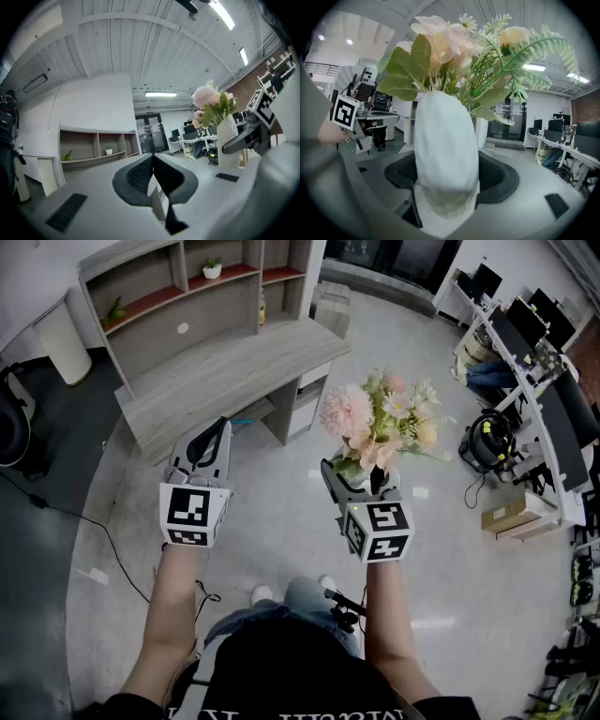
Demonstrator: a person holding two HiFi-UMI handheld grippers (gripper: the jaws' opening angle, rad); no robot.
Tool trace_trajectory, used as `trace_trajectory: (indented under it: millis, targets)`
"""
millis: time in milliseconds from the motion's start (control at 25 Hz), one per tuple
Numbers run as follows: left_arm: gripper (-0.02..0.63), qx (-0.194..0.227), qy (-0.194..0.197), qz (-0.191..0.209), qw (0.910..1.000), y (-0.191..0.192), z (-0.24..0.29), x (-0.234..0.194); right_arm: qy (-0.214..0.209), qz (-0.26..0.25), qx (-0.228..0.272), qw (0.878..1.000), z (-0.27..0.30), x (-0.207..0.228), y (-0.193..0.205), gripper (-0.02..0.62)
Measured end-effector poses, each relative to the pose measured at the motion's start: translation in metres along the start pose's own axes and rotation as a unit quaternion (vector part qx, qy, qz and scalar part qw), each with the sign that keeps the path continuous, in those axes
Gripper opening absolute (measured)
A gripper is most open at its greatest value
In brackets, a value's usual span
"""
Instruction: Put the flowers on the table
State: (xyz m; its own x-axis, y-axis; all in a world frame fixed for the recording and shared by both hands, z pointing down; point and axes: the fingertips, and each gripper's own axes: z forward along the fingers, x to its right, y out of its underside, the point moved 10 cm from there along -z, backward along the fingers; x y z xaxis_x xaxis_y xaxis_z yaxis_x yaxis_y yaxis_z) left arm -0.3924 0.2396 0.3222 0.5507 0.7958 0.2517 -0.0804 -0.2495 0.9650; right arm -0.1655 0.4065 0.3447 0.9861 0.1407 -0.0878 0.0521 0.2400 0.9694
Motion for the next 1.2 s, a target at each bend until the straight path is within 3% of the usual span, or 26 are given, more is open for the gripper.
trace_trajectory:
  millis: [280,520,840,1200]
  targets:
    - [0.011,-0.002,-0.003,-0.006,1.0,-0.005,-0.014,-0.001,-0.002,0.019,-0.055,0.998,0.0,-0.007,0.007,0.37]
    - [0.011,0.005,-0.015,-0.003,0.9999,-0.006,-0.003,0.01,-0.019,0.024,-0.057,0.998,0.009,0.008,0.014,0.37]
    - [0.011,0.0,-0.029,-0.002,0.9996,0.016,0.059,-0.025,-0.035,0.02,-0.055,0.998,0.087,0.031,0.001,0.37]
    - [0.011,-0.01,-0.043,0.002,0.999,0.025,0.155,-0.037,-0.049,0.024,-0.044,0.998,0.169,0.099,-0.016,0.37]
